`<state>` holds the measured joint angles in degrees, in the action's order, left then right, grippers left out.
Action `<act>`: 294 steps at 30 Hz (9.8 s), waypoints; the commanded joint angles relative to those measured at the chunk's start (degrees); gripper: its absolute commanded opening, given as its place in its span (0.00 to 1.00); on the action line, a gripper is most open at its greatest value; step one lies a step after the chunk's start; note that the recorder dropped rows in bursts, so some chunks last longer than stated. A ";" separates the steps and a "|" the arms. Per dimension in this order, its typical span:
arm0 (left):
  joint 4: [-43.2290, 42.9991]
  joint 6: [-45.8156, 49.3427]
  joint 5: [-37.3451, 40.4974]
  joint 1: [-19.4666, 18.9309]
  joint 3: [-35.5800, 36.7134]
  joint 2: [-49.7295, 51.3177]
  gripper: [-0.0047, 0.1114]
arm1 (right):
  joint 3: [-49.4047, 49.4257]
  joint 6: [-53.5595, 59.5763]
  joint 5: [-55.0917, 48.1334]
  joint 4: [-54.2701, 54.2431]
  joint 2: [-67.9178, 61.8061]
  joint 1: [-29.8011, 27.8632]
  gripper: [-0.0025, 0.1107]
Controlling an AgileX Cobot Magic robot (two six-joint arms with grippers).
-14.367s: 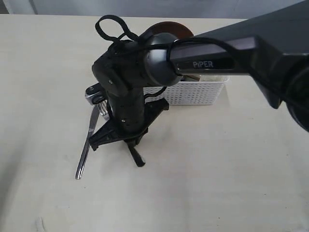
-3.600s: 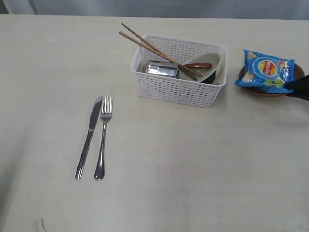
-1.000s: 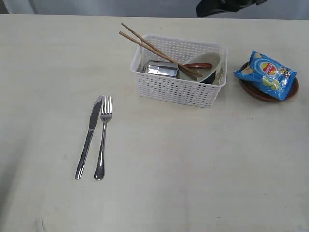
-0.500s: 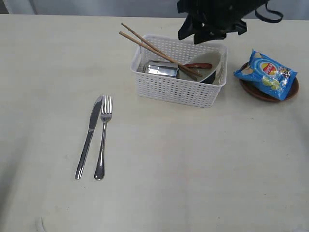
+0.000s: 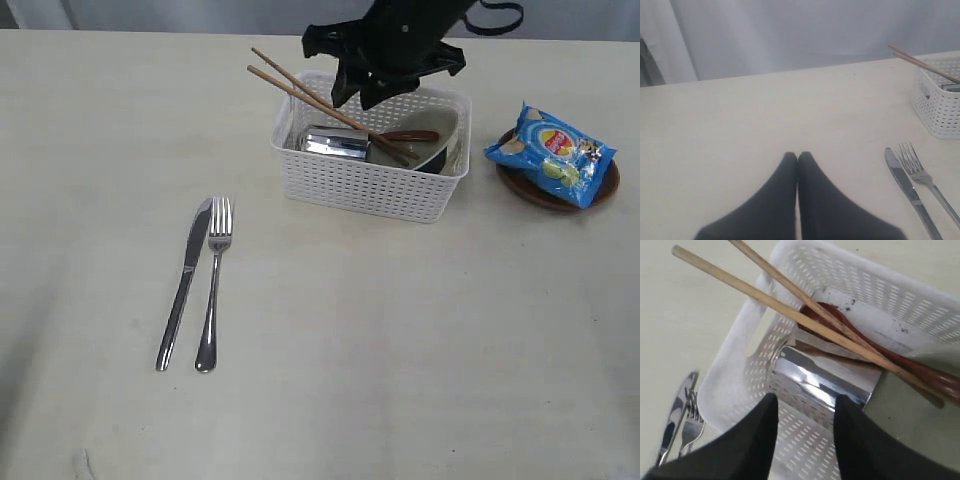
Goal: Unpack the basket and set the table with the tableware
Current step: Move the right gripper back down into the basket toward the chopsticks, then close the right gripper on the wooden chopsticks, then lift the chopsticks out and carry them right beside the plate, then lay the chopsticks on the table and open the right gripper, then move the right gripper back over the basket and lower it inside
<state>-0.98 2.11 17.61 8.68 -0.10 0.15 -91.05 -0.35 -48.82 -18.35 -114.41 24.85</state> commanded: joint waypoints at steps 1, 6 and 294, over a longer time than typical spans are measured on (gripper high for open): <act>0.13 -0.20 -0.45 -0.08 0.10 -0.15 0.04 | -1.59 -8.40 -0.88 8.34 0.25 2.92 0.36; 0.13 -0.20 -0.45 -0.08 0.10 -0.15 0.04 | -2.41 -9.72 -1.37 8.36 0.00 2.06 0.46; 0.20 -0.20 -0.45 -0.08 0.10 -0.15 0.04 | 4.76 1.69 0.46 -8.65 12.31 -2.57 0.43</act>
<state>-0.98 2.11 17.61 8.68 -0.10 0.15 -84.65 1.58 -48.19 -26.58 -99.59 21.86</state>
